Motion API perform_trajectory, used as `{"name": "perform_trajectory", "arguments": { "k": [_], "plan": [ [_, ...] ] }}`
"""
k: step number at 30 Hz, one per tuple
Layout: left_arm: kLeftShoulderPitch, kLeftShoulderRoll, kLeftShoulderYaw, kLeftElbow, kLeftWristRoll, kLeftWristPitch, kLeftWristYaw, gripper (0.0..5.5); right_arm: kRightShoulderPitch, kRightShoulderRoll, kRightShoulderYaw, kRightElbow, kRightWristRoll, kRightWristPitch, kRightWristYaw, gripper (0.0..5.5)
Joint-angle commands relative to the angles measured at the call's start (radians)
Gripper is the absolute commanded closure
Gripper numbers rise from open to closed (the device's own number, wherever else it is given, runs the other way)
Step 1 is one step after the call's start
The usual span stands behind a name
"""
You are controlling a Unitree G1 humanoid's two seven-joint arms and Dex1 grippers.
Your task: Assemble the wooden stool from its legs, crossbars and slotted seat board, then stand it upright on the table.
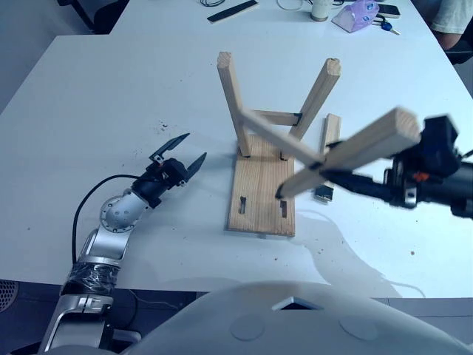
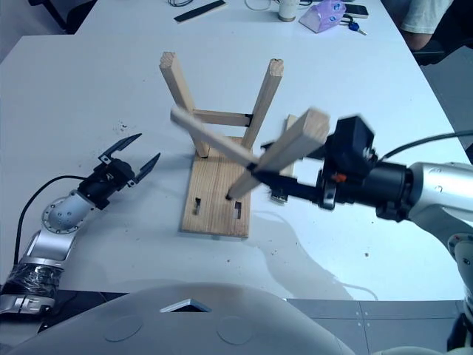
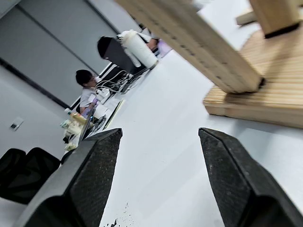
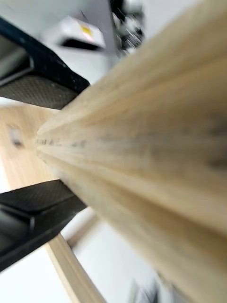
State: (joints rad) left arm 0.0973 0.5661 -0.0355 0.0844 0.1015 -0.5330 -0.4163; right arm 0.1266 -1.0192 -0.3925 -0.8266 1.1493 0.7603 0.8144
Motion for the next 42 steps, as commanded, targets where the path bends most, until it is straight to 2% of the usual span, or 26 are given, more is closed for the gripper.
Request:
{"name": "perform_trajectory", "arguments": {
  "k": [1,7,14,21,30,32,37,39,42],
  "plan": [
    [-0.028,-0.021,0.0,-0.014,0.002,0.025,0.008,2.5,-0.006,-0.012,0.057,-0.007,-0.08,-0.035,0.057,3.44],
    [-0.045,-0.035,-0.019,-0.025,0.025,0.013,0.003,2.5,-0.028,0.026,0.178,-0.007,-0.262,-0.117,0.053,3.44],
    [-0.058,-0.037,-0.028,-0.019,0.038,0.002,0.003,2.5,0.048,0.012,0.274,0.014,-0.446,-0.21,0.127,3.44],
    [-0.06,-0.036,-0.031,-0.016,0.045,-0.005,0.005,2.5,0.124,-0.007,0.297,-0.009,-0.453,-0.246,0.173,3.46],
    [-0.055,-0.033,-0.039,-0.016,0.051,-0.01,0.001,2.5,0.134,0.005,0.336,-0.016,-0.455,-0.25,0.156,3.46],
    [-0.056,-0.032,-0.041,-0.016,0.051,-0.011,0.0,2.5,0.129,0.014,0.365,0.023,-0.473,-0.25,0.16,3.46],
    [-0.061,-0.037,-0.054,-0.019,0.054,-0.011,-0.005,2.5,0.099,-0.005,0.534,0.182,-0.635,-0.304,0.213,3.46],
    [-0.068,-0.036,-0.057,-0.017,0.052,-0.011,-0.009,2.5,0.089,-0.016,0.551,0.217,-0.654,-0.331,0.23,3.46],
    [-0.066,-0.035,-0.054,-0.016,0.052,-0.008,-0.008,2.5,0.042,-0.017,0.517,0.221,-0.616,-0.348,0.245,3.48]
  ]
}}
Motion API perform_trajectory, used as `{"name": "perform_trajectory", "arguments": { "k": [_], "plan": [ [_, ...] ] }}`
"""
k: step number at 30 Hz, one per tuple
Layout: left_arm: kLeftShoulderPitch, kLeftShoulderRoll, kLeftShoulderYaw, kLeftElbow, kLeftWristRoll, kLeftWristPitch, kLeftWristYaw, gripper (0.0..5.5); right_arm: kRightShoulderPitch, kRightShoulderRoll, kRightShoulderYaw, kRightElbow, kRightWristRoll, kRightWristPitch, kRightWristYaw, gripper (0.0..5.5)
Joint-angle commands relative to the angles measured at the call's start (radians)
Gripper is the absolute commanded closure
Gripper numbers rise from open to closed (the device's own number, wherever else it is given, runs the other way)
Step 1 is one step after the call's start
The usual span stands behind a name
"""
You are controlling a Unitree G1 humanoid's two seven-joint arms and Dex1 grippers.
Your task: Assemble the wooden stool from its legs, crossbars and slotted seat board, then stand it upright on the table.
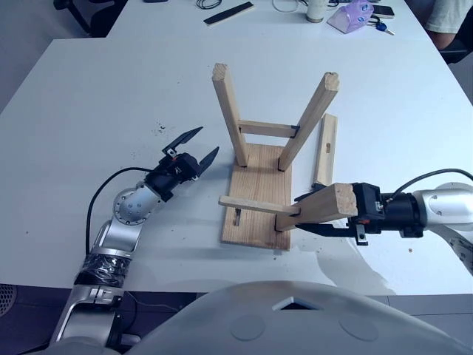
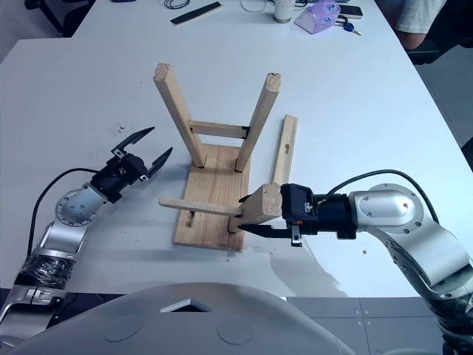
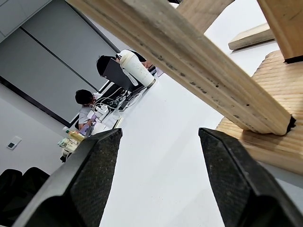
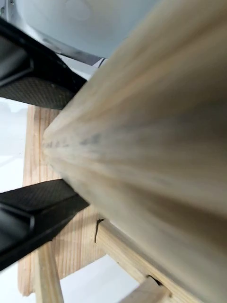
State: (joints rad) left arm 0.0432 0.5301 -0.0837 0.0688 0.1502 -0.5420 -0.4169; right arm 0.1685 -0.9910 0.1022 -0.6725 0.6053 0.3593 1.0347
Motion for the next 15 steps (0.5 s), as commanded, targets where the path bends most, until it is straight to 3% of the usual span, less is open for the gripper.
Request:
{"name": "perform_trajectory", "arguments": {
  "k": [1,5,6,10,15],
  "plan": [
    [-0.01,-0.001,-0.008,-0.001,0.005,0.001,-0.006,2.5,-0.021,-0.039,0.012,0.065,-0.066,0.049,0.02,3.49],
    [-0.002,-0.012,-0.015,-0.011,0.013,0.007,0.001,2.5,-0.11,-0.008,-0.007,0.066,-0.087,0.048,-0.027,3.49],
    [0.0,-0.013,-0.017,-0.01,0.015,0.006,0.0,2.5,-0.127,-0.004,-0.02,0.064,-0.08,0.055,-0.037,3.13],
    [0.01,-0.014,-0.016,-0.004,0.024,0.004,0.002,2.5,-0.168,0.013,-0.053,0.054,-0.105,0.07,-0.085,2.63],
    [0.025,-0.02,-0.014,-0.013,0.035,0.014,0.013,2.5,-0.1,-0.018,-0.089,0.039,-0.166,0.061,-0.098,2.63]
  ]
}}
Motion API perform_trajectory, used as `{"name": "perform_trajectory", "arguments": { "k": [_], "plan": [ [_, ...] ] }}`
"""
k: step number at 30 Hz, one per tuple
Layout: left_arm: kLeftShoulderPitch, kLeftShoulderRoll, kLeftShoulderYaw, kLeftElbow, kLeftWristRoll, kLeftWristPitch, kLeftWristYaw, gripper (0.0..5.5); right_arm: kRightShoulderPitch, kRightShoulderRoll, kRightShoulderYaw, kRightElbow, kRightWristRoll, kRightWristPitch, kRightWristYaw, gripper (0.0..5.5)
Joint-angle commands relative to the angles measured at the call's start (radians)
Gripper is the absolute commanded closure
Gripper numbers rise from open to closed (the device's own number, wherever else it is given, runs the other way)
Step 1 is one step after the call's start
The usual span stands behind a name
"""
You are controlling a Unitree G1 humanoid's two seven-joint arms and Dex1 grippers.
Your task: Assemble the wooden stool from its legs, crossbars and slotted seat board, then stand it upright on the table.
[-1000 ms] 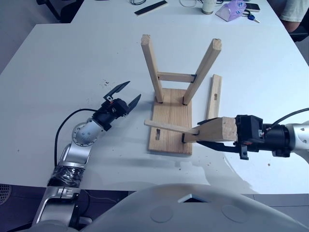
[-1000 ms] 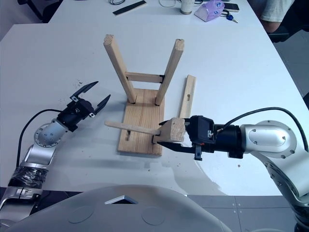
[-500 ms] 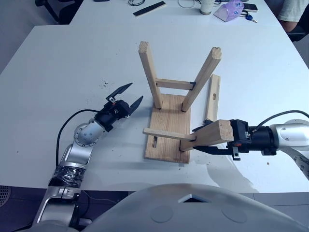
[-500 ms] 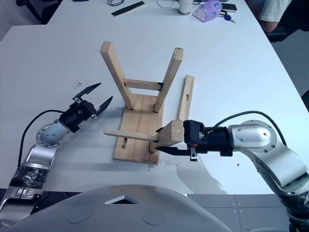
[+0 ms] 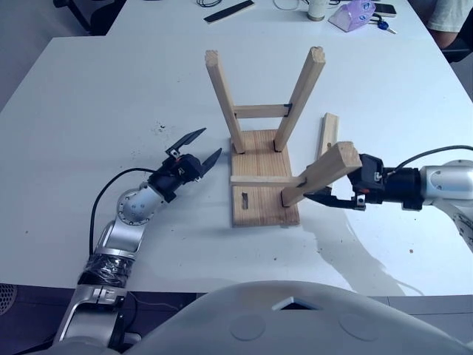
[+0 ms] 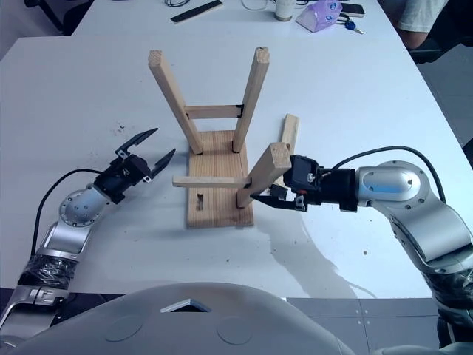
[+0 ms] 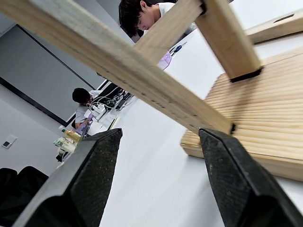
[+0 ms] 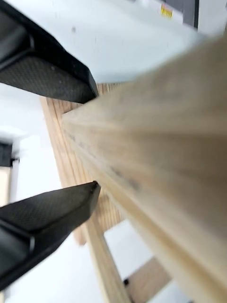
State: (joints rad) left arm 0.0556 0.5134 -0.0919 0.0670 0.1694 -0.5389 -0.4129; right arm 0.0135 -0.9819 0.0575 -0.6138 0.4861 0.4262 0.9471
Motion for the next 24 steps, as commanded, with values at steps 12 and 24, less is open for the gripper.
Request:
{"name": "perform_trajectory", "arguments": {
  "k": [12,24],
  "plan": [
    [0.074,-0.021,0.004,-0.052,0.036,0.04,0.04,2.5,0.282,0.078,-0.362,-0.195,0.136,0.146,-0.131,1.8],
    [0.109,-0.035,0.005,-0.081,0.037,0.071,0.068,2.5,0.448,0.523,-0.158,-0.166,-0.139,0.257,-0.661,1.8]
  ]
}}
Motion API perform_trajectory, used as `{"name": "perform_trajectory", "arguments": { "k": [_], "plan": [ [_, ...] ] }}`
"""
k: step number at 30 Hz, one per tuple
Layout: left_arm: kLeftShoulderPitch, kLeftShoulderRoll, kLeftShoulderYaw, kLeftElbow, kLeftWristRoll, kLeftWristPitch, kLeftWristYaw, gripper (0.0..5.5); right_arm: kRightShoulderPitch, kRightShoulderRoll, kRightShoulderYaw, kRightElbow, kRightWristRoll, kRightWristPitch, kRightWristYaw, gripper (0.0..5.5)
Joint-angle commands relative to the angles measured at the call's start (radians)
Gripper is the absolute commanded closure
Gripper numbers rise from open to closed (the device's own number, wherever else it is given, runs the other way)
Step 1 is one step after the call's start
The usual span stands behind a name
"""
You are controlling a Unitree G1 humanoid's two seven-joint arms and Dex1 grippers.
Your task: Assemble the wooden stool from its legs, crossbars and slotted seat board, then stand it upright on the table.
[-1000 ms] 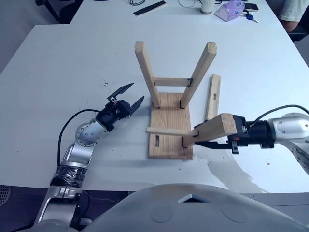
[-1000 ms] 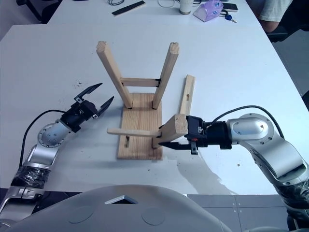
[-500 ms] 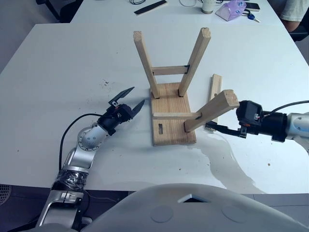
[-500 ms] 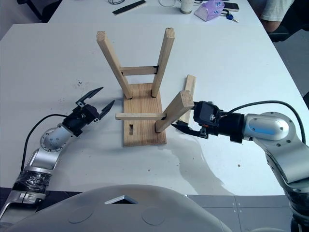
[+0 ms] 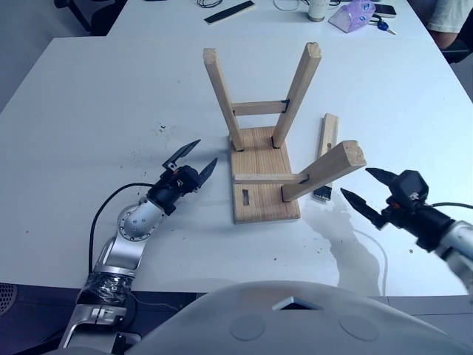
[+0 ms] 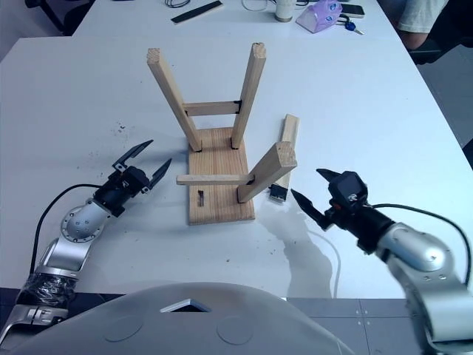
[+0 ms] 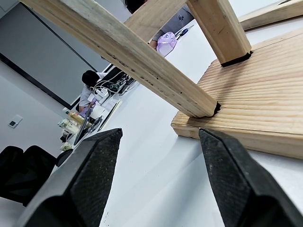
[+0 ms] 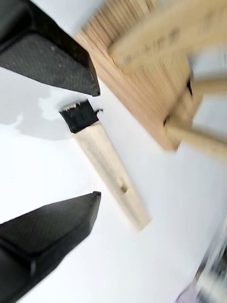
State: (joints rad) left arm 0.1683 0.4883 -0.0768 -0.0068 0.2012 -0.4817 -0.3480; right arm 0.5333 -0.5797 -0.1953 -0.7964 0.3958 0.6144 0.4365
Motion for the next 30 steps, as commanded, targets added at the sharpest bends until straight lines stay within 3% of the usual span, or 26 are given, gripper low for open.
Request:
{"name": "perform_trajectory", "arguments": {
  "k": [1,6,16,25,30],
  "plan": [
    [-0.006,-0.011,-0.014,-0.007,0.006,0.014,0.0,2.5,-0.089,0.156,0.117,0.028,-0.061,0.091,-0.192,1.8],
    [-0.032,-0.009,-0.03,-0.002,-0.003,0.009,-0.026,2.5,-0.132,0.288,0.228,0.11,-0.136,0.122,-0.329,1.8],
    [-0.057,-0.005,-0.045,0.002,-0.016,0.006,-0.056,2.5,-0.188,0.478,0.267,0.254,-0.197,0.099,-0.467,1.8],
    [-0.061,-0.015,-0.054,-0.001,-0.012,0.015,-0.053,2.5,-0.277,0.503,0.254,0.384,-0.249,0.062,-0.48,1.8],
    [-0.062,-0.018,-0.055,-0.006,-0.014,0.02,-0.054,2.5,-0.27,0.509,0.247,0.406,-0.254,0.039,-0.472,2.57]
  ]
}}
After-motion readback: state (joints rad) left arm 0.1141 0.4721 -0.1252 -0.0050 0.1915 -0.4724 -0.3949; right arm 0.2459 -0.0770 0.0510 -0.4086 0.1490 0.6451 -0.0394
